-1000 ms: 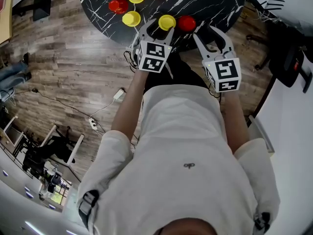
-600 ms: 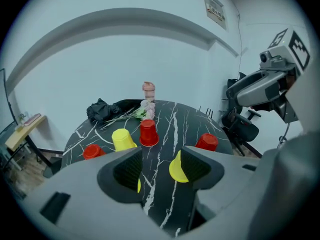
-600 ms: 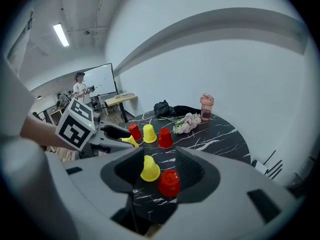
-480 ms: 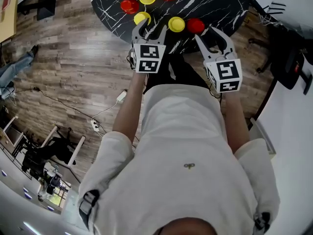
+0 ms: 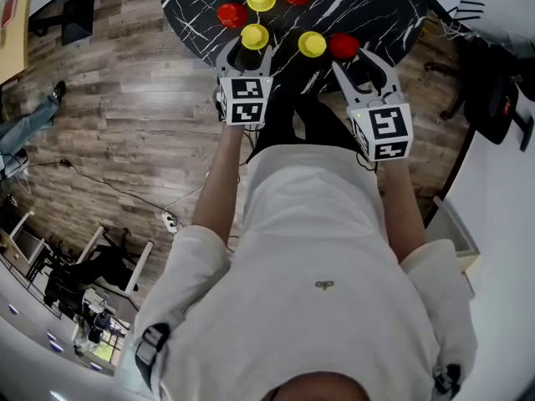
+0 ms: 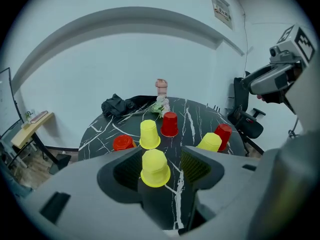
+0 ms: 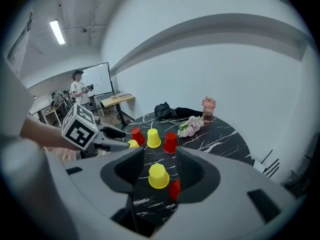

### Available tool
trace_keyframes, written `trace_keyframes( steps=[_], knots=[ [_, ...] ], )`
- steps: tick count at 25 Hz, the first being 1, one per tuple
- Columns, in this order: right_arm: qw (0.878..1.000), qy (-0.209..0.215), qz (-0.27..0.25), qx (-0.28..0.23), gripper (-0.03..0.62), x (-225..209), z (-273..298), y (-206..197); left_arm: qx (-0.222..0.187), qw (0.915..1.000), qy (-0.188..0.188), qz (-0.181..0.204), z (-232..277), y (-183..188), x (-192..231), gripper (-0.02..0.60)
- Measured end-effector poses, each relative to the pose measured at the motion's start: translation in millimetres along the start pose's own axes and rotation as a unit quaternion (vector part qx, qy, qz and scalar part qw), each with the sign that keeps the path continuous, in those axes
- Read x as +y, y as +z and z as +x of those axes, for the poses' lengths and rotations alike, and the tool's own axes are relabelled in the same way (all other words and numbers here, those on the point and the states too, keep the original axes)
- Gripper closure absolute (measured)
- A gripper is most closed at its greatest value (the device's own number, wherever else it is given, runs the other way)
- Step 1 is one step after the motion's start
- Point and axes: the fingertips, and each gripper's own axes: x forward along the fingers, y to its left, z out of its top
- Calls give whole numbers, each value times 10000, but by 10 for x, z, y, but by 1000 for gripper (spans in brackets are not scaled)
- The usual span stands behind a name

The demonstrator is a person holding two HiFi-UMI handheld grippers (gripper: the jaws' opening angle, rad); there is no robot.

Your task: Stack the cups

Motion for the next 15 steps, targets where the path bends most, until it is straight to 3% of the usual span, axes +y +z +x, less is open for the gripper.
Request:
trace_keyframes(
  steps=[15],
  knots=[
    [9990, -346, 244, 168, 396, 288, 127, 11, 262, 9968, -559, 513, 240, -236, 150, 354]
  ],
)
